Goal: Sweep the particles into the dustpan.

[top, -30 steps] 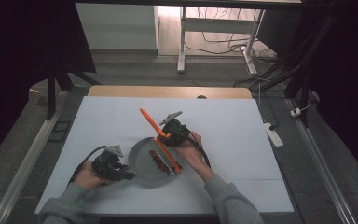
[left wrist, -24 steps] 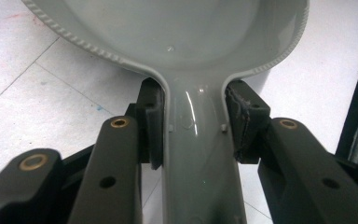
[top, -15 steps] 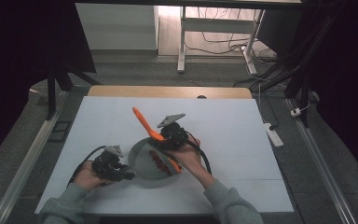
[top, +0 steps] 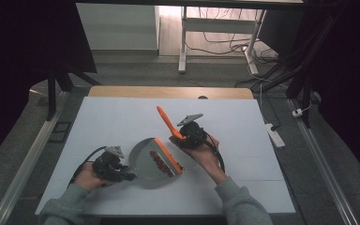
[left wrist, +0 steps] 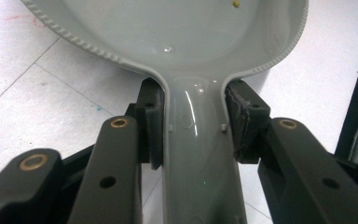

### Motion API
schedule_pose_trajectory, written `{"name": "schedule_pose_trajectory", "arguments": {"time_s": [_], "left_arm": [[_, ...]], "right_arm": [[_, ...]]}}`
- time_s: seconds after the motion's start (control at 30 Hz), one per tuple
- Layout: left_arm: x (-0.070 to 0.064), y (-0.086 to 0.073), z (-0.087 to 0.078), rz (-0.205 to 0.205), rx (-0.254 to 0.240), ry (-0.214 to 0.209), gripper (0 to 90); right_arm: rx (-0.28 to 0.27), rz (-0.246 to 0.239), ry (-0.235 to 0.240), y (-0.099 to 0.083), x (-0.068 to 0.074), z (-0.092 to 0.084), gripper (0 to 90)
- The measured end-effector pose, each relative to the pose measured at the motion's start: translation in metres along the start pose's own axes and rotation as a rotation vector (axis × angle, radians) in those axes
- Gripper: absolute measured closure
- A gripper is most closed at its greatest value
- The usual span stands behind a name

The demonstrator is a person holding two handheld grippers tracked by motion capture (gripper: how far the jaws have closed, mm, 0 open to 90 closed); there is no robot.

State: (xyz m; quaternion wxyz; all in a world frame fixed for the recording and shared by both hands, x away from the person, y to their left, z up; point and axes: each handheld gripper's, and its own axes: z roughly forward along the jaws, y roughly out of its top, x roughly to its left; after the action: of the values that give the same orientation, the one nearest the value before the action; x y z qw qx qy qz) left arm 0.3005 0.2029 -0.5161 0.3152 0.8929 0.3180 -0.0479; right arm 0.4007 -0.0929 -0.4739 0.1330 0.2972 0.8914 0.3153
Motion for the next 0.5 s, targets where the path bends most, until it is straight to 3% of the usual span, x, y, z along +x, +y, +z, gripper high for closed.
{"name": "schedule_pose_trajectory", "arguments": {"time_s": [0.07, 0.2, 0.33, 0.43, 0.5], "left_arm": [[0.0, 0.0, 0.0, 0.001, 0.0, 0.0, 61.7], [0.0, 0.0, 0.0, 0.001, 0.001, 0.0, 61.7], [0.0, 0.0, 0.001, 0.001, 0.001, 0.003, 61.7], [0.0, 0.0, 0.001, 0.003, 0.004, 0.003, 61.8], [0.0, 0.0, 0.001, 0.003, 0.003, 0.002, 61.8]], "right_arm": [[0.036, 0.005, 0.036, -0.003, 0.002, 0.009, 70.4], [0.034, 0.003, 0.081, 0.0, 0.015, 0.014, 70.4], [0.002, -0.038, 0.061, 0.003, 0.035, 0.015, 70.4], [-0.027, -0.013, 0.144, 0.006, 0.039, 0.013, 70.4], [-0.04, -0.036, 0.169, 0.008, 0.046, 0.013, 70.4]]}}
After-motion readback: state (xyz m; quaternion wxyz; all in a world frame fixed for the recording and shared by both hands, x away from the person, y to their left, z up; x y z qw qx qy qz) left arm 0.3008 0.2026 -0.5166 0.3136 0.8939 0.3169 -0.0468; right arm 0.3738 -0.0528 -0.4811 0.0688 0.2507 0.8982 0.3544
